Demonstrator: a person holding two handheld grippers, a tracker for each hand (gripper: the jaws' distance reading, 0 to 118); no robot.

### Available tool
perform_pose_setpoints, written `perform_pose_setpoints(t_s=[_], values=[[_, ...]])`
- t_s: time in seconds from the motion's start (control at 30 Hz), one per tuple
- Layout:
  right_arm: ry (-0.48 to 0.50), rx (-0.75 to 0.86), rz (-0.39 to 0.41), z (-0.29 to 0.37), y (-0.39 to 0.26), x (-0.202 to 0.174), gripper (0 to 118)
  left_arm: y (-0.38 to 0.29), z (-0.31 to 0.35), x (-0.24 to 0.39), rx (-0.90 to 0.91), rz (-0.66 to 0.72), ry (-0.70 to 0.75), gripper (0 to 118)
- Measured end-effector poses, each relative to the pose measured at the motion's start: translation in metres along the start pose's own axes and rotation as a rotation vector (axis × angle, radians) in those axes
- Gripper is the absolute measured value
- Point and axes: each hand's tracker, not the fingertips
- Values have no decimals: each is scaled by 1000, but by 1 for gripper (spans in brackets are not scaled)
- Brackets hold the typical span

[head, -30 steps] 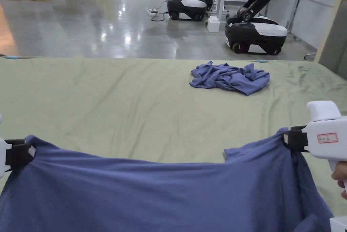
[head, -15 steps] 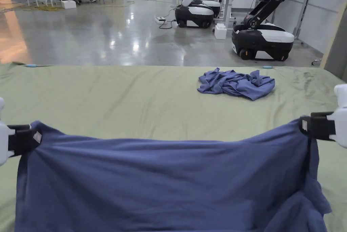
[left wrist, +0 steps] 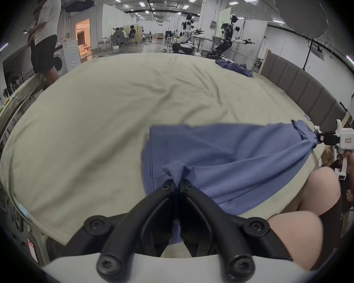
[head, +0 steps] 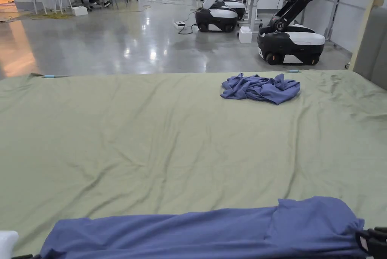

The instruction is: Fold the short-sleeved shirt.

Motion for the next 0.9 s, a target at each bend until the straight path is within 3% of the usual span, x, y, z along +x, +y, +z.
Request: perform_pose_setpoints(t_s=[0.13, 0.17, 0.2, 0.27, 0.3, 0.33, 0.37, 0.4, 0.43, 0.47, 0.5, 0.57, 0.6, 0.63, 0.73, 0.87, 0.9], values=[[-40, -25, -27, -14, -29, -4, 5, -19, -1, 6, 76, 12, 32, 6], [-72, 5, -37, -12, -32, -6, 6, -20, 1, 5, 70, 23, 27, 16], [-95, 41, -20, -8, -35, -9, 15, -20, 3, 2, 70, 37, 21, 32], [-165, 46, 21, -7, -41, -8, 87, -22, 1, -10, 59, 51, 15, 113], [-237, 14, 26, -5, -42, -9, 110, -21, 4, -13, -3, 67, 39, 118], [-282, -7, 27, -1, -44, -8, 114, -21, 11, -17, -51, 87, 16, 118], [-293, 27, 23, 8, -47, -7, 109, -22, 24, -19, -5, 111, -77, 118], [-282, 91, 25, 26, -48, -15, 96, -22, 36, -25, 37, 148, -117, 118], [-213, 125, 13, 40, -46, -18, 57, -20, 46, -31, 50, 180, -153, 116], [-168, 158, -9, 52, -46, -21, 19, -18, 54, -37, 47, 215, -205, 99], [-163, 181, -29, 63, -43, -28, 6, -11, 82, -35, 62, 256, -278, 58], [-201, 231, -48, 79, -38, -43, 6, -4, 89, -46, 50, 341, -376, 21], [-157, 256, -54, 88, -33, -50, 6, -2, 87, -49, 51, 366, -393, 4], [-88, 278, -54, 97, -28, -57, 6, 0, 77, -69, 64, 369, -393, 0], [-46, 353, -50, 117, -12, -86, 6, 8, 58, -90, 19, 370, -532, 0], [62, 397, -63, 132, 7, -122, 6, 1, -25, -168, -87, 618, -813, 0], [82, 393, -41, 134, 12, -131, 6, 6, -26, -148, -104, 651, -837, 1]])
